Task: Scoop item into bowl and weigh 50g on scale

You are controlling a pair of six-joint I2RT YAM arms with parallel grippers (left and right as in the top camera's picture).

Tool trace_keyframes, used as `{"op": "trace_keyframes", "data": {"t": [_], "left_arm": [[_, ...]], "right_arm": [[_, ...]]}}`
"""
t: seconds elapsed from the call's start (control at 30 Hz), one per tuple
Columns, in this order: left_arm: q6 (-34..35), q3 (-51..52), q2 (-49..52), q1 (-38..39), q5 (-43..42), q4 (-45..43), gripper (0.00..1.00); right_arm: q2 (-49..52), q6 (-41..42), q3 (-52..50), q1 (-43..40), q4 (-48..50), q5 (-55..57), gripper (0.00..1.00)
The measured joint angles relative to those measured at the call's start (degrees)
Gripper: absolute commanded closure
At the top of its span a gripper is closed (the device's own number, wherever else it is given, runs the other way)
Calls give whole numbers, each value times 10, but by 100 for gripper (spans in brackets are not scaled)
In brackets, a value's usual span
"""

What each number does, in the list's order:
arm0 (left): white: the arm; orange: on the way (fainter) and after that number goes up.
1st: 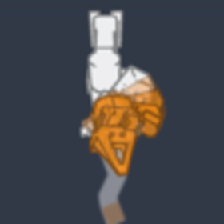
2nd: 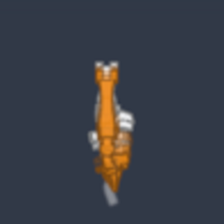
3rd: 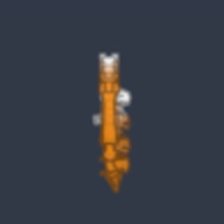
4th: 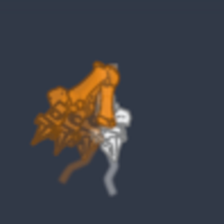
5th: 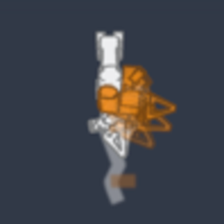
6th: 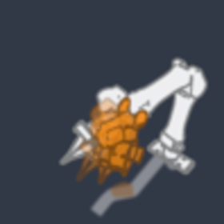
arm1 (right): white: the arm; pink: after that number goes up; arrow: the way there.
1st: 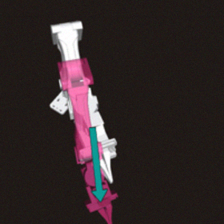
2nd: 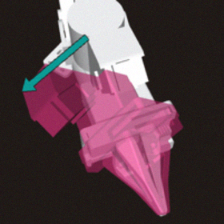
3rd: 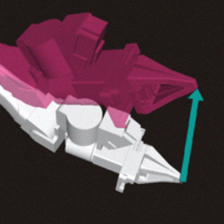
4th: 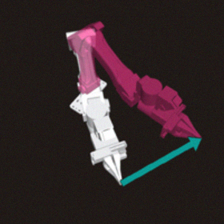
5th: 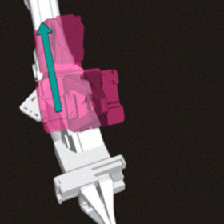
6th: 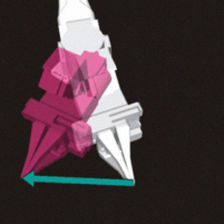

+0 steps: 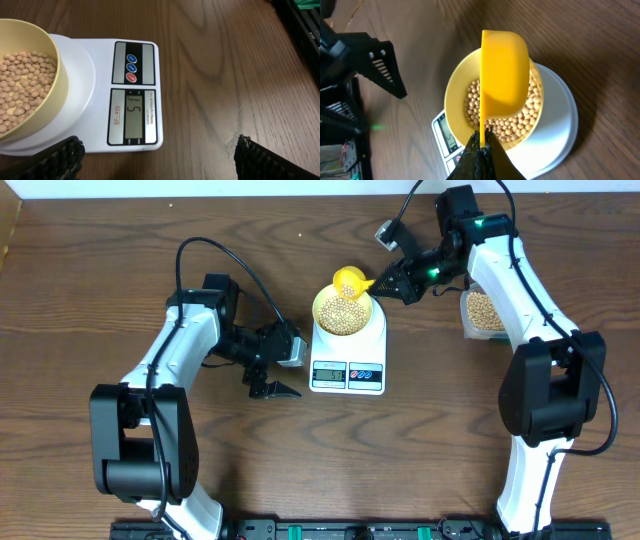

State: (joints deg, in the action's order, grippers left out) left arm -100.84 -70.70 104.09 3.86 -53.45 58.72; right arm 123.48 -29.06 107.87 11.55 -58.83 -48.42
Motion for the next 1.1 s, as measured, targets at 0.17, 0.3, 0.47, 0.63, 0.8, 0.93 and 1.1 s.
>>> {"op": "trace_keyframes", "data": {"t": [0.17,0.3,0.47,0.63,0.8,0.93,1.1], "left_arm": [[0,0,0,0,0,0,2],[0,0,0,0,0,0,2],[0,0,0,0,0,0,2],[0,0,0,0,0,0,2],[0,0,0,0,0,0,2],[0,0,0,0,0,0,2],[0,0,0,0,0,0,2]], "right_arm": [[0,0,0,12,2,52,99],[0,0,10,43,-2,95,99],[0,-21,58,81,-38,169,99],[0,-67,67,110,-67,245,99],[0,-101,67,115,-67,271,99],[0,-150,65,115,-63,283,99],[0,-171,60,115,-53,288,99]]}}
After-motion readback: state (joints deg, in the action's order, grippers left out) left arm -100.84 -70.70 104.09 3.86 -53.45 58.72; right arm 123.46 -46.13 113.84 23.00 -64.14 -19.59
